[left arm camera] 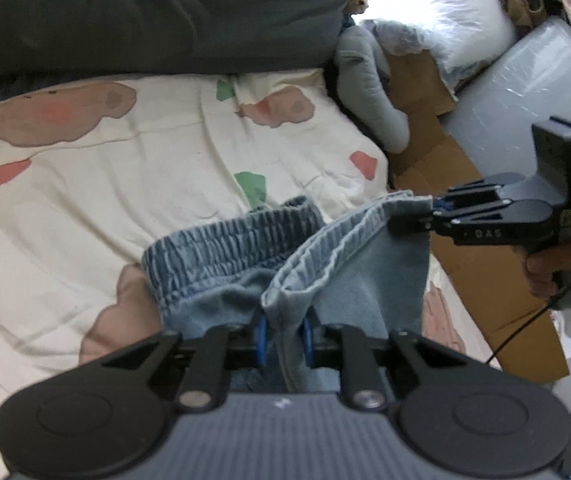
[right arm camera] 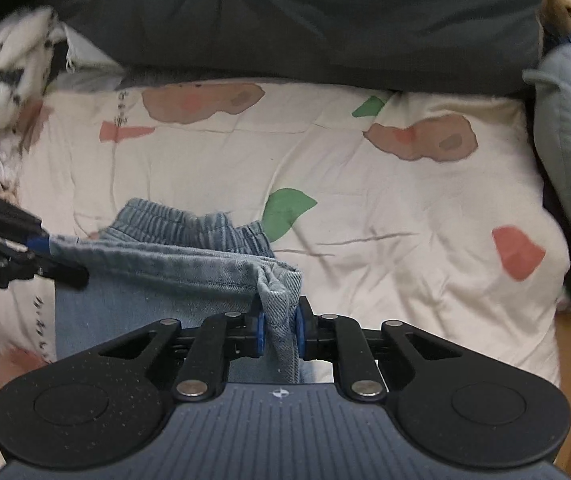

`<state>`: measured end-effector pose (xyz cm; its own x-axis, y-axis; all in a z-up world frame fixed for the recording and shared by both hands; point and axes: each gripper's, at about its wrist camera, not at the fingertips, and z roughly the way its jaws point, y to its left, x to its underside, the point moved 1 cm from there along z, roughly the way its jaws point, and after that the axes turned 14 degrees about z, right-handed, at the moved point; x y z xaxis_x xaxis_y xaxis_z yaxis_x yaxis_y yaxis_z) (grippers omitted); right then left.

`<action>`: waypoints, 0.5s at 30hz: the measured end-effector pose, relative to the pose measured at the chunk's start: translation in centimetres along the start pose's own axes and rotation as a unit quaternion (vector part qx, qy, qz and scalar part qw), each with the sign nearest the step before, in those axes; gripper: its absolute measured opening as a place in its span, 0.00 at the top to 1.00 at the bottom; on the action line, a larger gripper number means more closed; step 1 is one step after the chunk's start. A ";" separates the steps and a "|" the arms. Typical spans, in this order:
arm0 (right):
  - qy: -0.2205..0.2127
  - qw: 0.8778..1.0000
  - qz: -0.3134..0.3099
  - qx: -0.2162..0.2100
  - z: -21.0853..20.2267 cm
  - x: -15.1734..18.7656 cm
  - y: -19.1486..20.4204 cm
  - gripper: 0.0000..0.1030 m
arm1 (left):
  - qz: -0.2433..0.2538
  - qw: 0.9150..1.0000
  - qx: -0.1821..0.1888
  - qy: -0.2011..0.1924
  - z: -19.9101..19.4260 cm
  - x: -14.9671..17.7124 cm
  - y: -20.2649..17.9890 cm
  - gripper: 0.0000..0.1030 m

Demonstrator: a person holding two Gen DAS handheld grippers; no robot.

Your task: Fold clothes

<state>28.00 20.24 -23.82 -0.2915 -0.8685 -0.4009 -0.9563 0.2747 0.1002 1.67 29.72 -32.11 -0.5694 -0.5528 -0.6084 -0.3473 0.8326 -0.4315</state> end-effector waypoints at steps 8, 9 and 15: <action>0.020 1.000 -0.013 0.007 2.5 -1.8 0.2 0.86 | -0.024 1.000 -0.015 0.007 1.3 -0.4 1.7 0.82; 0.018 1.000 -0.011 0.007 2.8 -1.9 0.2 0.86 | -0.028 0.999 -0.015 0.005 1.2 -0.5 1.8 0.82; -0.002 1.000 -0.007 0.003 0.9 -2.6 0.1 0.86 | -0.024 1.000 0.009 -0.014 -0.5 -1.3 1.1 0.83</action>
<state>28.63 22.90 -23.65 -0.2779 -0.8708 -0.4056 -0.9602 0.2650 0.0889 1.70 31.36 -31.45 -0.5306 -0.5935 -0.6052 -0.3607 0.8042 -0.4724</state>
